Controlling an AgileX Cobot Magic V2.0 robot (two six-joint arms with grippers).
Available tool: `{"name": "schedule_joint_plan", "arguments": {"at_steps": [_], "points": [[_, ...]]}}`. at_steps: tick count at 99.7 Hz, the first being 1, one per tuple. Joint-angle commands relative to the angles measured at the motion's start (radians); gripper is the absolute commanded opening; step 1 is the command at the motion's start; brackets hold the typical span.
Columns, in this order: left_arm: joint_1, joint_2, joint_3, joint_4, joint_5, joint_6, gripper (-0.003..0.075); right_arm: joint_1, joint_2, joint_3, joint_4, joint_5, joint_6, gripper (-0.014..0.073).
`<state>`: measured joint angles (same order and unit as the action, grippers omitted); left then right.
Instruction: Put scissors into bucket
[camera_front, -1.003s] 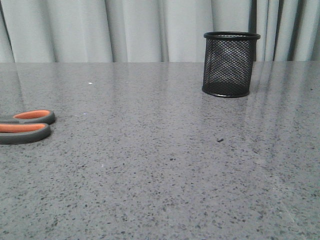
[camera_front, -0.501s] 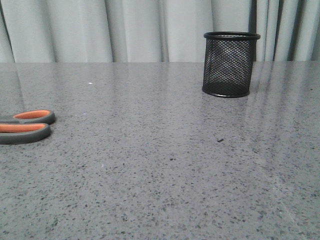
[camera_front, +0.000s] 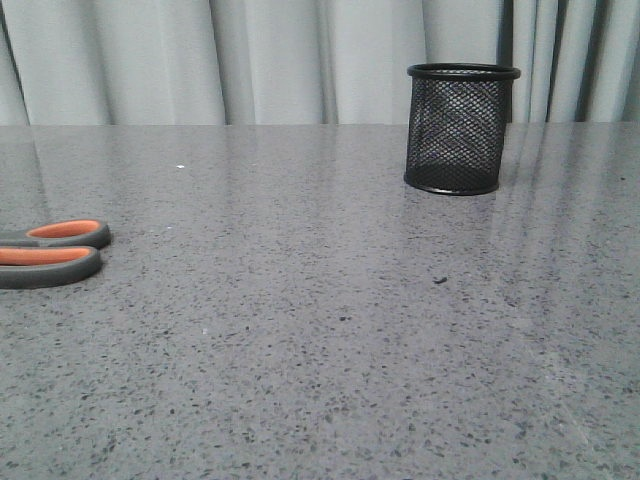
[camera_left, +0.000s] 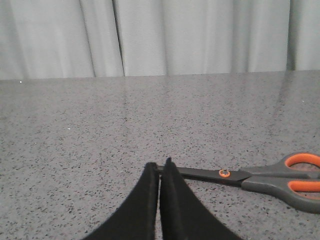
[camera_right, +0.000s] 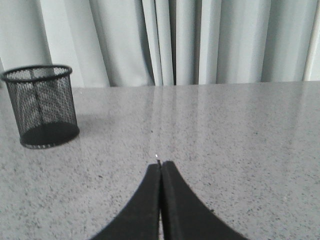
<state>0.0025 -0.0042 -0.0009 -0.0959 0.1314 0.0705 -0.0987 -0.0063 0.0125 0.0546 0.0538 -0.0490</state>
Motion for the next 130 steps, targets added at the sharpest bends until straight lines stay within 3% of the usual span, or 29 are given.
{"name": "schedule_joint_plan", "arguments": {"at_steps": [1, 81, 91, 100, 117, 130], "points": [[-0.002, -0.025, 0.018, -0.054, -0.089, -0.010, -0.0020, -0.007, -0.022, 0.024, 0.030, -0.096, 0.000, -0.0069], [-0.002, -0.025, 0.018, -0.061, -0.094, -0.010, -0.0020, -0.007, -0.022, 0.024, 0.056, -0.096, 0.000, -0.0069], [-0.002, -0.025, 0.018, -0.122, -0.094, -0.010, -0.0020, -0.007, -0.022, 0.024, 0.080, -0.096, 0.000, -0.0069], [-0.003, -0.025, 0.018, -0.215, -0.094, -0.010, -0.0020, -0.007, -0.022, 0.024, 0.159, -0.119, 0.000, -0.0069], [-0.003, -0.025, 0.016, -0.393, -0.103, -0.010, -0.0020, -0.007, -0.022, 0.024, 0.432, -0.133, 0.000, -0.0069], [-0.003, -0.025, 0.011, -0.567, -0.106, -0.010, -0.0020, -0.007, -0.022, 0.017, 0.502, -0.117, 0.000, -0.0069]]}}
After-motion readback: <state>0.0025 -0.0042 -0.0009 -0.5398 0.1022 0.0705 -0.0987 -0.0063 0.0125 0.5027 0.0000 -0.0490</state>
